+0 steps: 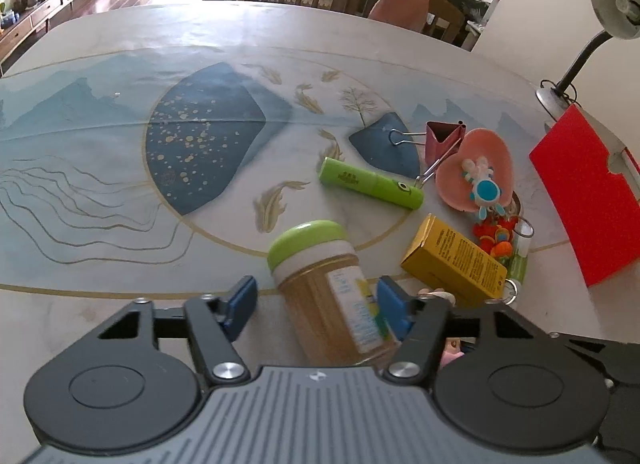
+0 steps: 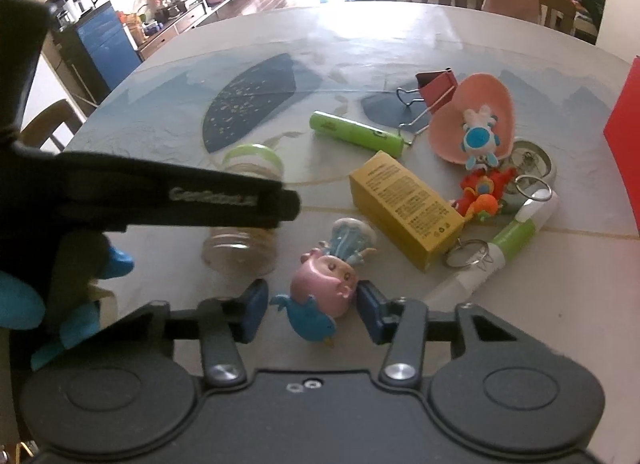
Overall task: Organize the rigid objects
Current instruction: 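Grasp the green-lid toothpick jar with the left tool, then grasp the pink pig figurine with the right tool while the left tool holds the jar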
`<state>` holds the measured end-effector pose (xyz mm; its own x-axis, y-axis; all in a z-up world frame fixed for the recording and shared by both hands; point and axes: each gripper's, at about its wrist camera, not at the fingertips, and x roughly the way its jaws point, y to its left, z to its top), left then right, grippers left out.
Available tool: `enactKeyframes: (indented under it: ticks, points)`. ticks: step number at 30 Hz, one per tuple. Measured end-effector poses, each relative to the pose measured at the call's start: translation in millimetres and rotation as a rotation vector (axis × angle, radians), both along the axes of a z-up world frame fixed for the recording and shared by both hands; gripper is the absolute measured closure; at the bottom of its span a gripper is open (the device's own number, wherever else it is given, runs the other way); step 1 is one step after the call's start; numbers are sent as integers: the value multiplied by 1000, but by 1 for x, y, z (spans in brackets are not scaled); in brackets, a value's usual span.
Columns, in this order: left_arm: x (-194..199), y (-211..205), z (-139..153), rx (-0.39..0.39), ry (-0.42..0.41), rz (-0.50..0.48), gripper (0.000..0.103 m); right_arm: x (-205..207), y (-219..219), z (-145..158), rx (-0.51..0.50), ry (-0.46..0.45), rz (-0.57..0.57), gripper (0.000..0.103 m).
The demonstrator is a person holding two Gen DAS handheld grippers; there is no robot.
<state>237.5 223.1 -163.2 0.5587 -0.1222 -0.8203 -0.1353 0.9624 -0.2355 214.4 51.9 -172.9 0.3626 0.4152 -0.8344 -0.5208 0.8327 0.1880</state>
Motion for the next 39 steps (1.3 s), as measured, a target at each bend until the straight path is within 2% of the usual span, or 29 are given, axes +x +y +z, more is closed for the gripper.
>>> enactKeyframes:
  ticks: [1,6,12,22,25,26,31,32,37,39]
  points:
    - [-1,1,0,-12,0,0,48,0,0,0,2,-1,-4,58]
    - [-6,2,1,-17,3,-8,57,-5,-3,5,15,-22,-19,60]
    - [-15,1,3,7,12,-16,58,-11,-9,19,53,-30,-19,60]
    - [-40,10,13,-44,23,-3,59,-22,-18,41,62,-59,-5,65]
    - [-45,10,17,-46,16,-4,61,-23,-23,44,67,-41,-6,92]
    - [-46,10,19,-48,16,-2,61,-24,-25,46,70,-38,-7,93]
    - [-54,8,26,-51,3,-14,61,-30,-30,46,53,-61,14,92]
    - [-55,7,26,-50,0,-16,61,-32,-31,46,51,-66,20,89]
    - [-58,7,26,-58,5,-9,61,-35,-35,39,39,-46,40,86]
    - [-60,7,25,-59,10,-7,61,-37,-36,38,40,-38,65,78]
